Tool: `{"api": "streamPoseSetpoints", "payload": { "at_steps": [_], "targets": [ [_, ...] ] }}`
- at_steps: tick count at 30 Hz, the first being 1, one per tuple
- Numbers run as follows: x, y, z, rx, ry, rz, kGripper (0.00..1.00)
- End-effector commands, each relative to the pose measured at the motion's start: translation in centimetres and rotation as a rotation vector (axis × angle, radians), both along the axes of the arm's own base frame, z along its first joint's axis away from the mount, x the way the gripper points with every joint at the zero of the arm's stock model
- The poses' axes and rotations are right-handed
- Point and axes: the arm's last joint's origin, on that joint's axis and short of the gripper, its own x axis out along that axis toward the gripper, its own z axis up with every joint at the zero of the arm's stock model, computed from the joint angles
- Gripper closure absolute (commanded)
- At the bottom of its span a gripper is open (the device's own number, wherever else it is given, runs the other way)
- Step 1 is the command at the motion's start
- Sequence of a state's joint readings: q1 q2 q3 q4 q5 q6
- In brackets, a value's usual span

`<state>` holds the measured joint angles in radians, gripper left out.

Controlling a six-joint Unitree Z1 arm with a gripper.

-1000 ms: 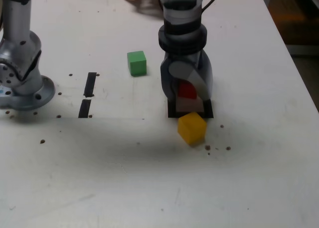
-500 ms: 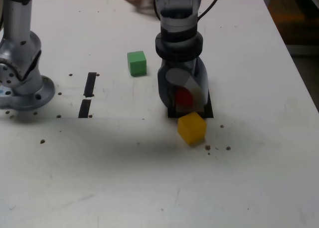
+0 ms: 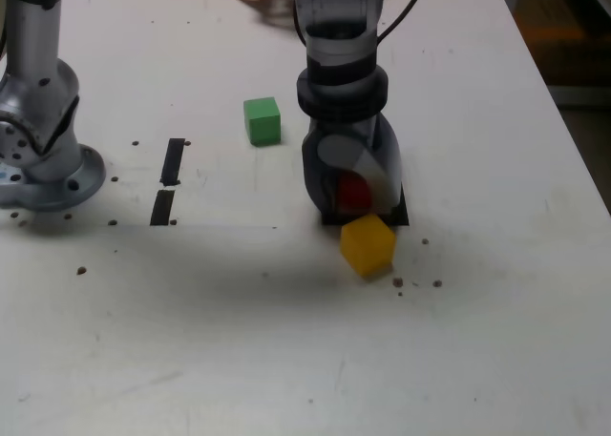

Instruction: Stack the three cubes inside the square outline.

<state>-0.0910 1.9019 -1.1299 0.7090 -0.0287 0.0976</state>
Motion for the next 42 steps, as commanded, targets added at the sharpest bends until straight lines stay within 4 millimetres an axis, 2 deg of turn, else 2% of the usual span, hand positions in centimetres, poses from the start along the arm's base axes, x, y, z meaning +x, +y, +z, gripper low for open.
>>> {"api": "streamPoseSetpoints", "payload": {
  "at_steps": [1,8,18,20,25,28,32,42],
  "targets": [
    [0.0,0.0,0.0,-0.005,-0.001,-0.001,0.29],
    [0.1,0.0,0.7,0.006,-0.019,-0.049,0.15],
    [-0.6,0.1,2.3,0.010,-0.013,-0.073,0.06],
    [-0.8,0.2,3.1,0.020,-0.016,-0.072,0.05],
    [-1.8,0.1,6.4,0.100,-0.018,-0.108,0.04],
    [-3.1,-0.4,8.0,0.149,0.007,-0.161,0.04],
    [-4.7,-1.5,9.2,0.206,0.022,-0.234,0.02],
    [-6.2,-4.7,8.9,0.289,-0.005,-0.410,0.01]
  ]
}}
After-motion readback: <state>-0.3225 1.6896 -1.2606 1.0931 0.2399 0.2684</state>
